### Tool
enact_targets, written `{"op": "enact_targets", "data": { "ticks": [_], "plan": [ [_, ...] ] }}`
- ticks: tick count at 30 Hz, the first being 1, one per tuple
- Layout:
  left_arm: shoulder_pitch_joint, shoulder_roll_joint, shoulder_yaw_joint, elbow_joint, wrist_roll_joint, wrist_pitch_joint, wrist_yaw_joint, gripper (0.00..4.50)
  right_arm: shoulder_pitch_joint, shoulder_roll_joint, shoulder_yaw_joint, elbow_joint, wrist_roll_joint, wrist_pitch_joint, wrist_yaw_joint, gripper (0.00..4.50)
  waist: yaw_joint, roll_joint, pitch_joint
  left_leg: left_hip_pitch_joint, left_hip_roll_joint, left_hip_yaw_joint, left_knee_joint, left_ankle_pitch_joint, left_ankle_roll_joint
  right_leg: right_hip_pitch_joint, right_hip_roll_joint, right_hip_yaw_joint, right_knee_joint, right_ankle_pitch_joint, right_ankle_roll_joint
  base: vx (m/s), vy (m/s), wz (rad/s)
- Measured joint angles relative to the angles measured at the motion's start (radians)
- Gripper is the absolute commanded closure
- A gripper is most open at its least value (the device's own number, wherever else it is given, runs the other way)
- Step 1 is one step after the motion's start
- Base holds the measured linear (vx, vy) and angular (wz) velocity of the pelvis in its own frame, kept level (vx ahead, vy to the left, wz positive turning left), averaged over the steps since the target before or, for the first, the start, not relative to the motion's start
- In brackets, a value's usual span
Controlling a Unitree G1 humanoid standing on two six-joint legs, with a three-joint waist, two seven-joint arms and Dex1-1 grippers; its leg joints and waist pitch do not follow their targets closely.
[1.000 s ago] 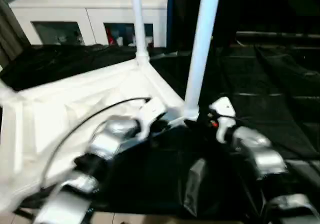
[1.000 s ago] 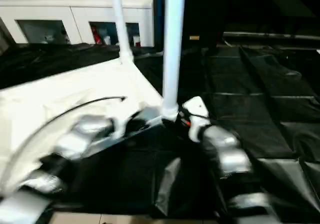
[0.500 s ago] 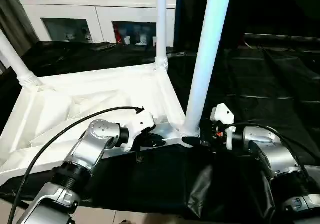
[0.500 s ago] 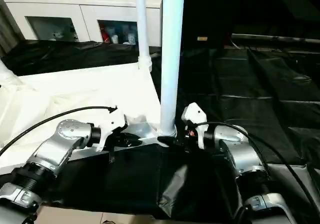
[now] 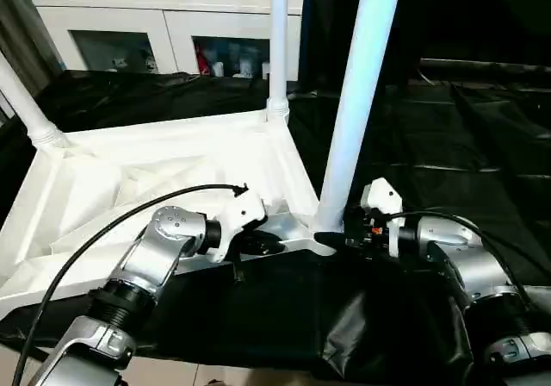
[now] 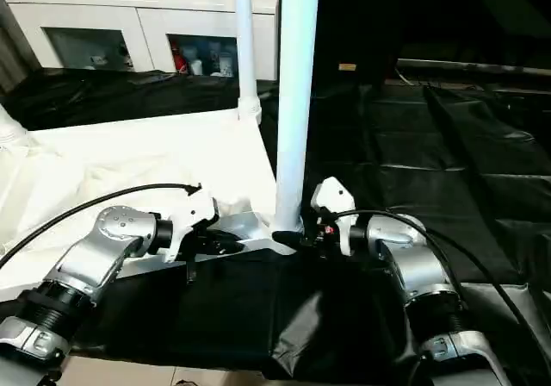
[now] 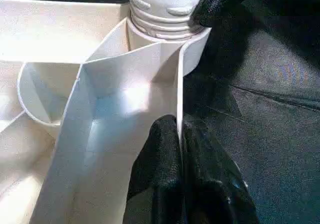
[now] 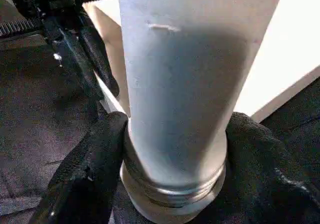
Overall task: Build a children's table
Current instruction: Rotate leg to tighten
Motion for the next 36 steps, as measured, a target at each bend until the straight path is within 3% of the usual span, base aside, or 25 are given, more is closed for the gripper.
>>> {"op": "enact_targets", "data": {
  "ticks": [4, 9, 17, 18, 23, 30, 36],
  "plan": [
    [-0.029, -0.046, 0.011, 0.045, 0.024, 0.017, 0.095, 4.5, 0.004, 0.066, -0.042, 0.045, -0.009, -0.005, -0.167, 1.82, -0.005, -0.002, -0.001, 0.002, 0.0, 0.0, 0.001, 0.0, 0.0, 0.002, 0.0, 0.0, 0.0, 0.001, -0.001, 0.0, 0.0, 0.0],
    [-0.122, -0.184, 0.014, 0.181, 0.081, 0.039, 0.313, 4.5, -0.013, 0.193, -0.13, 0.089, -0.033, 0.032, -0.532, 1.83, -0.014, -0.005, -0.001, 0.003, -0.001, 0.0, 0.003, 0.0, 0.0, 0.003, 0.0, 0.002, -0.002, -0.001, 0.002, 0.0, 0.0, 0.0],
    [-0.177, -0.27, 0.016, 0.273, 0.101, 0.046, 0.437, 4.5, -0.019, 0.279, -0.155, 0.086, -0.082, 0.039, -0.771, 1.83, -0.014, -0.003, -0.003, 0.003, -0.001, 0.0, 0.002, 0.0, 0.0, 0.004, 0.0, 0.002, -0.004, -0.001, 0.002, 0.0, 0.0, 0.0],
    [-0.178, -0.271, 0.016, 0.276, 0.102, 0.043, 0.436, 4.5, -0.017, 0.281, -0.157, 0.086, -0.081, 0.032, -0.772, 1.27, -0.013, -0.002, -0.004, 0.003, -0.001, 0.0, 0.002, 0.0, 0.0, 0.004, 0.0, 0.002, -0.004, -0.001, 0.002, 0.0, 0.0, 0.0],
    [-0.176, -0.257, 0.015, 0.277, 0.102, 0.023, 0.415, 4.5, -0.016, 0.278, -0.16, 0.086, -0.067, 0.023, -0.734, 0.81, -0.013, -0.002, -0.004, 0.003, -0.001, 0.0, 0.002, 0.0, 0.0, 0.004, 0.0, 0.001, -0.004, -0.001, 0.002, 0.0, 0.0, 0.0],
    [-0.142, -0.186, 0.014, 0.237, 0.09, -0.029, 0.311, 4.5, -0.011, 0.152, -0.11, 0.068, -0.046, 0.024, -0.452, 0.72, -0.013, -0.001, -0.004, 0.003, 0.0, 0.0, -0.004, 0.0, 0.0, 0.002, 0.0, -0.001, -0.003, 0.0, 0.002, 0.0, 0.0, 0.0],
    [-0.06, -0.069, 0.015, 0.121, 0.039, -0.064, 0.116, 4.5, 0.022, 0.029, -0.043, 0.006, -0.029, 0.016, -0.177, 0.72, -0.008, 0.001, -0.005, 0.002, 0.0, 0.0, -0.005, 0.0, 0.0, -0.001, 0.0, -0.001, -0.002, 0.0, 0.0, 0.0, 0.0, 0.0]
  ]
}}
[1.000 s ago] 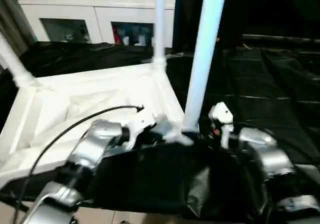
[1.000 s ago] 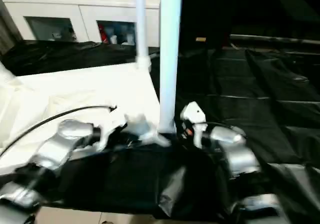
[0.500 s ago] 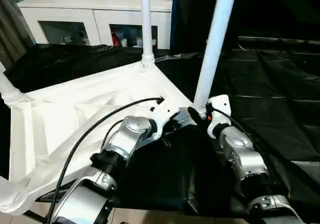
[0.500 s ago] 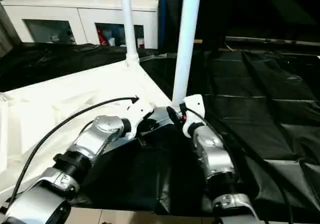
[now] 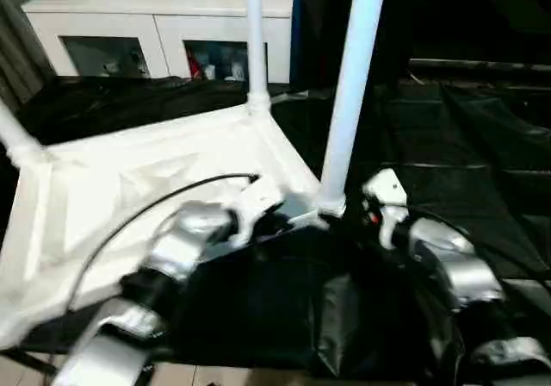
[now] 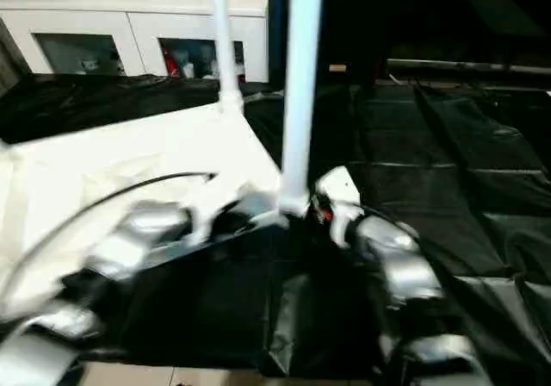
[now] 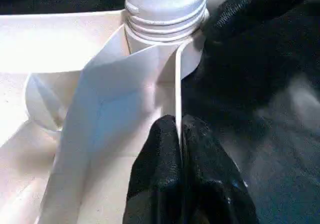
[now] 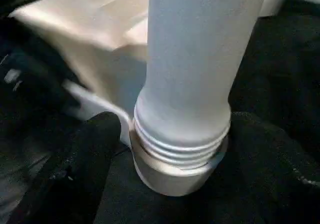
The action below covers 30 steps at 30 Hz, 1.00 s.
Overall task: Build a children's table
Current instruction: Rotate leg to tighten
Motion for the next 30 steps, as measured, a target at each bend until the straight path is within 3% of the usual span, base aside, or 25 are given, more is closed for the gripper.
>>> {"op": "enact_targets", "data": {
  "ticks": [10, 11, 23, 27, 30],
  "plan": [
    [0.061, 0.064, -0.012, -0.091, -0.031, 0.001, -0.129, 4.5, 0.009, -0.035, 0.042, -0.056, 0.046, 0.023, 0.176, 0.72, 0.009, -0.001, 0.0, -0.001, 0.0, 0.0, 0.001, 0.0, 0.0, 0.0, 0.0, 0.001, -0.001, -0.001, -0.001, 0.0, 0.0, 0.0],
    [0.063, 0.066, -0.013, -0.096, -0.032, 0.003, -0.133, 4.5, 0.01, -0.038, 0.043, -0.056, 0.047, 0.024, 0.185, 1.0, 0.008, -0.001, 0.0, -0.001, 0.0, 0.0, 0.002, 0.0, 0.0, 0.0, 0.0, 0.001, -0.001, -0.001, -0.001, 0.0, 0.0, 0.0],
    [0.072, 0.068, -0.017, -0.117, -0.037, 0.023, -0.142, 4.5, 0.011, -0.049, 0.037, -0.057, 0.05, 0.03, 0.204, 1.79, 0.009, -0.001, 0.0, -0.001, 0.0, 0.0, 0.002, 0.0, 0.0, 0.001, 0.0, 0.001, 0.0, -0.001, 0.0, 0.0, 0.0, 0.0],
    [0.067, 0.057, -0.013, -0.107, -0.028, 0.025, -0.101, 4.5, 0.011, -0.022, 0.021, -0.04, 0.049, 0.03, 0.146, 1.84, 0.005, -0.002, 0.001, 0.0, 0.0, 0.0, 0.003, 0.0, 0.0, 0.001, 0.0, 0.002, 0.001, -0.001, -0.001, 0.0, 0.0, 0.0],
    [0.023, -0.002, -0.002, -0.048, 0.006, 0.044, 0.002, 4.5, 0.011, 0.061, -0.031, 0.001, 0.039, 0.027, -0.042, 1.85, -0.001, -0.006, 0.002, 0.001, -0.001, 0.0, 0.004, 0.0, 0.0, 0.002, 0.0, 0.002, 0.0, -0.003, 0.003, 0.0, 0.0, 0.0]
  ]
}}
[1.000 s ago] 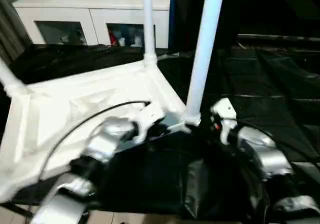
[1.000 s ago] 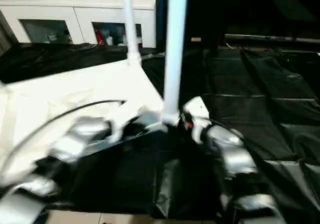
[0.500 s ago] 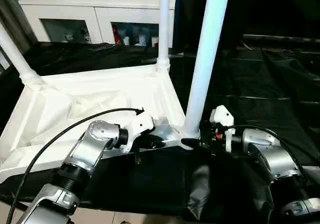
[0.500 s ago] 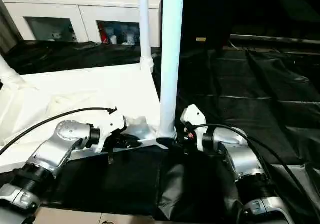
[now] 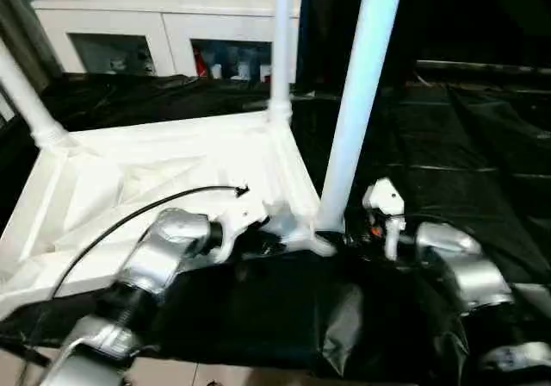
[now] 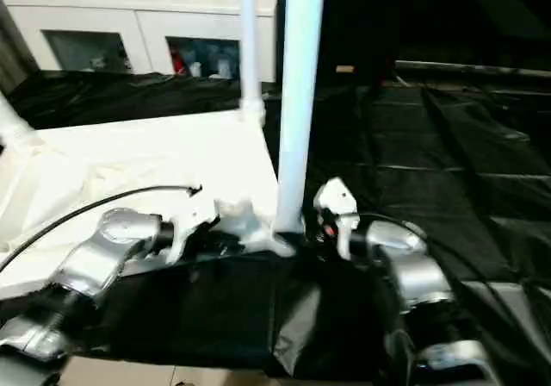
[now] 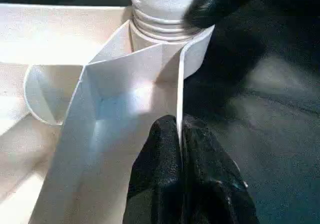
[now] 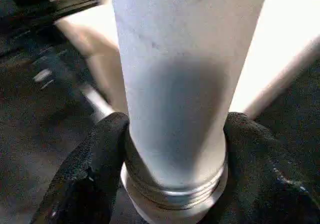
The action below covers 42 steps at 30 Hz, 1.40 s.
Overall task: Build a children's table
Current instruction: Rotate leg to tighten
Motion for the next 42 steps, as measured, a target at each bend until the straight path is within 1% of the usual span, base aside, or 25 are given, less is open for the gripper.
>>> {"op": "enact_targets", "data": {
  "ticks": [2, 4, 5, 8, 11, 12, 13, 14, 15, 19, 25, 26, 27, 28, 31, 35, 40, 41, 42],
  "plan": [
    [-0.038, -0.055, 0.002, 0.053, 0.022, 0.016, 0.087, 4.5, 0.0, 0.057, -0.037, 0.016, -0.012, 0.0, -0.157, 1.86, -0.004, 0.0, 0.0, 0.0, -0.001, 0.0, 0.0, 0.0, 0.0, 0.0, -0.001, 0.001, -0.001, 0.0, 0.0, 0.0, 0.0, 0.0],
    [-0.057, -0.087, 0.002, 0.08, 0.036, 0.021, 0.139, 4.5, -0.002, 0.086, -0.053, 0.022, -0.016, 0.002, -0.246, 1.86, -0.005, 0.0, 0.0, 0.001, -0.002, 0.0, 0.0, 0.0, 0.0, 0.001, -0.001, 0.001, -0.002, 0.0, 0.0, 0.0, 0.0, 0.0],
    [-0.072, -0.107, 0.002, 0.106, 0.04, 0.022, 0.173, 4.5, -0.001, 0.116, -0.065, 0.022, -0.022, 0.005, -0.304, 1.86, -0.006, 0.001, -0.001, 0.001, -0.002, 0.0, 0.0, 0.0, 0.0, 0.001, -0.001, 0.001, -0.002, 0.0, 0.001, 0.0, 0.0, 0.0],
    [-0.117, -0.172, 0.002, 0.174, 0.064, 0.03, 0.267, 4.5, -0.011, 0.179, -0.099, 0.025, -0.05, 0.015, -0.477, 1.86, -0.004, 0.001, -0.001, 0.001, -0.002, 0.0, 0.0, 0.0, 0.0, 0.002, -0.001, 0.001, -0.002, 0.0, 0.001, 0.0, 0.0, 0.0],
    [-0.135, -0.207, 0.003, 0.203, 0.074, 0.035, 0.312, 4.5, -0.016, 0.201, -0.103, 0.028, -0.077, 0.006, -0.563, 1.86, -0.003, 0.003, -0.002, 0.001, -0.002, 0.0, 0.0, 0.0, 0.0, 0.003, -0.001, 0.002, -0.005, 0.0, 0.001, 0.0, 0.0, 0.0],
    [-0.139, -0.21, 0.003, 0.208, 0.074, 0.035, 0.313, 4.5, -0.016, 0.203, -0.103, 0.029, -0.082, 0.0, -0.571, 1.51, -0.003, 0.004, -0.003, 0.001, -0.002, 0.0, -0.001, 0.0, 0.0, 0.004, -0.001, 0.001, -0.006, 0.0, 0.001, 0.0, 0.0, 0.0],
    [-0.14, -0.21, 0.003, 0.209, 0.074, 0.034, 0.313, 4.5, -0.016, 0.205, -0.103, 0.029, -0.084, -0.003, -0.574, 1.3, -0.003, 0.004, -0.003, 0.001, -0.002, 0.0, -0.001, 0.0, 0.0, 0.004, -0.001, 0.001, -0.007, 0.0, 0.001, 0.0, 0.0, 0.0],
    [-0.14, -0.21, 0.003, 0.209, 0.074, 0.034, 0.313, 4.5, -0.016, 0.204, -0.103, 0.029, -0.085, -0.005, -0.574, 1.16, -0.002, 0.005, -0.003, 0.001, -0.002, 0.0, -0.001, 0.0, 0.0, 0.005, -0.001, 0.001, -0.008, 0.0, 0.001, 0.0, 0.0, 0.0],
    [-0.14, -0.209, 0.003, 0.209, 0.074, 0.033, 0.313, 4.5, -0.016, 0.205, -0.103, 0.029, -0.084, -0.005, -0.572, 1.14, -0.003, 0.005, -0.003, 0.001, -0.002, 0.0, -0.001, 0.0, 0.0, 0.005, -0.001, 0.001, -0.008, 0.0, 0.001, 0.0, 0.0, 0.0],
    [-0.14, -0.197, 0.007, 0.209, 0.072, 0.031, 0.312, 4.5, -0.016, 0.192, -0.099, 0.03, -0.08, -0.007, -0.514, 0.74, -0.006, 0.005, -0.003, 0.001, -0.002, 0.0, -0.001, 0.0, 0.0, 0.004, -0.001, 0.001, -0.008, 0.001, 0.0, 0.0, 0.0, 0.0],
    [-0.105, -0.135, 0.012, 0.156, 0.05, 0.026, 0.216, 4.5, -0.018, 0.084, -0.051, 0.026, -0.068, -0.006, -0.285, 0.74, -0.017, 0.004, -0.003, 0.001, -0.001, 0.0, -0.004, 0.0, 0.0, 0.002, 0.0, -0.001, -0.008, 0.003, 0.001, 0.0, 0.0, 0.0],
    [-0.093, -0.119, 0.014, 0.139, 0.042, 0.021, 0.188, 4.5, -0.017, 0.065, -0.034, 0.024, -0.067, -0.008, -0.238, 0.74, -0.018, 0.004, -0.003, 0.001, 0.0, 0.0, -0.005, 0.0, 0.0, 0.002, 0.0, -0.001, -0.008, 0.004, 0.0, 0.0, 0.0, 0.0],
    [-0.087, -0.104, 0.014, 0.13, 0.037, 0.019, 0.166, 4.5, -0.018, 0.047, -0.029, 0.024, -0.067, -0.009, -0.209, 0.74, -0.018, 0.005, -0.003, 0.001, 0.0, 0.0, -0.005, 0.0, 0.0, 0.002, 0.0, -0.002, -0.007, 0.005, -0.002, 0.0, 0.0, 0.0],
    [-0.065, -0.077, 0.013, 0.099, 0.023, 0.013, 0.115, 4.5, -0.017, 0.025, -0.017, 0.017, -0.06, -0.012, -0.151, 0.74, -0.02, 0.005, -0.004, 0.0, 0.0, 0.0, -0.006, 0.0, 0.0, 0.001, 0.0, -0.002, -0.007, 0.006, -0.004, 0.0, 0.0, 0.0],
    [-0.025, -0.026, 0.008, 0.041, -0.007, 0.004, 0.001, 4.5, -0.014, -0.014, 0.015, -0.002, -0.04, -0.013, -0.027, 0.74, -0.014, 0.007, -0.004, 0.0, 0.0, -0.001, -0.007, 0.0, 0.0, -0.001, 0.0, -0.003, -0.007, 0.006, -0.003, 0.0, 0.0, 0.0],
    [0.015, 0.024, -0.016, -0.037, -0.034, 0.011, -0.105, 4.5, -0.011, -0.056, 0.052, -0.046, -0.03, -0.024, 0.108, 0.74, 0.004, 0.007, -0.004, -0.003, 0.0, 0.0, -0.006, 0.0, 0.001, -0.001, 0.0, -0.002, -0.009, 0.005, -0.002, 0.0, 0.0, 0.0],
    [0.035, 0.049, -0.016, -0.065, -0.045, 0.019, -0.143, 4.5, 0.005, -0.079, 0.071, -0.06, 0.002, -0.019, 0.2, 0.74, 0.006, 0.006, -0.004, -0.002, 0.0, 0.001, -0.005, -0.001, 0.001, -0.001, 0.0, -0.001, -0.008, 0.005, -0.003, 0.0, 0.0, 0.0],
    [0.039, 0.054, -0.015, -0.068, -0.046, 0.02, -0.149, 4.5, 0.009, -0.083, 0.072, -0.061, 0.004, -0.017, 0.211, 1.0, 0.005, 0.006, -0.003, -0.002, 0.0, 0.001, -0.005, -0.001, 0.001, 0.0, 0.0, -0.001, -0.008, 0.005, -0.003, 0.0, 0.0, 0.0],
    [0.04, 0.057, -0.015, -0.069, -0.047, 0.02, -0.152, 4.5, 0.014, -0.085, 0.072, -0.065, 0.007, -0.014, 0.216, 1.0, 0.005, 0.006, -0.003, -0.001, 0.0, 0.001, -0.005, -0.001, 0.001, 0.0, 0.0, -0.001, -0.008, 0.005, -0.003, 0.0, 0.0, 0.0]
  ]
}}
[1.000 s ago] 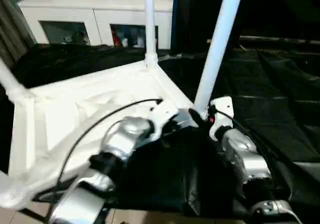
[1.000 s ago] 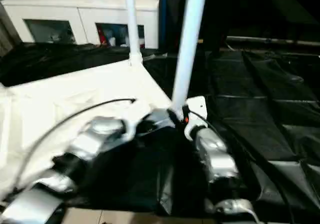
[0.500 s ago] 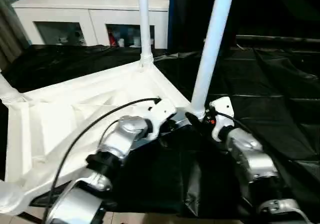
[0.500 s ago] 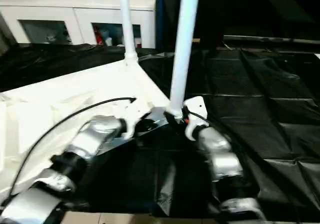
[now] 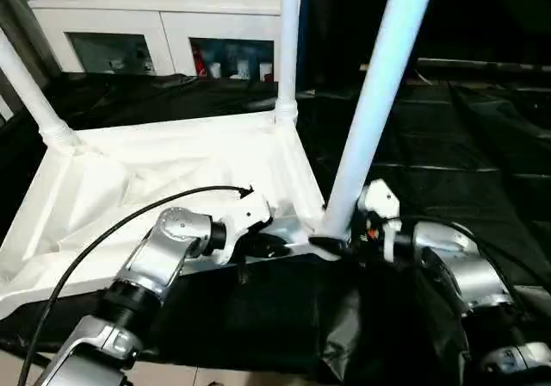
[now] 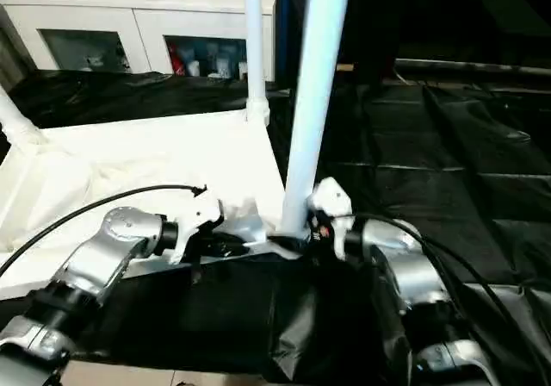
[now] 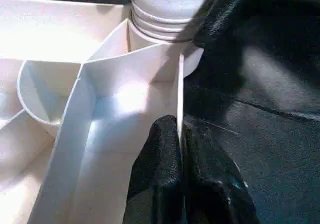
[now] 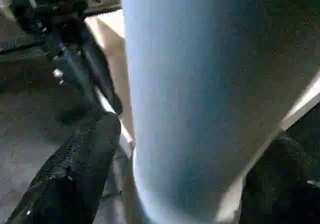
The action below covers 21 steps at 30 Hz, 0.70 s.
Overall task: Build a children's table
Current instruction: Rotate leg to tighten
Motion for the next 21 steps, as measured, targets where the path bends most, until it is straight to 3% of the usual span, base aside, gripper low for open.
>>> {"op": "enact_targets", "data": {
  "ticks": [9, 15, 21],
  "plan": [
    [0.016, 0.011, 0.0, -0.026, -0.007, 0.013, -0.016, 4.5, 0.003, -0.008, 0.004, -0.007, 0.001, -0.001, 0.018, 1.72, -0.001, 0.0, 0.0, 0.0, 0.0, 0.0, 0.0, 0.0, 0.0, 0.0, 0.0, 0.0, 0.0, 0.0, 0.0, 0.0, 0.0, 0.0],
    [0.014, -0.003, 0.0, -0.019, -0.002, 0.012, 0.008, 4.5, 0.003, -0.005, 0.002, -0.004, -0.004, 0.001, 0.001, 1.8, -0.001, 0.0, 0.0, 0.001, 0.0, 0.0, 0.001, 0.0, 0.0, 0.001, 0.0, 0.0, 0.0, 0.0, 0.0, 0.0, 0.0, 0.0],
    [-0.048, -0.087, 0.003, 0.07, 0.041, 0.018, 0.158, 4.5, 0.001, 0.088, -0.071, 0.044, -0.018, 0.023, -0.245, 1.83, -0.005, -0.001, 0.0, 0.002, -0.001, 0.0, 0.003, 0.0, 0.0, 0.003, 0.0, 0.002, -0.001, -0.001, 0.002, 0.0, 0.0, 0.0]
  ]
}}
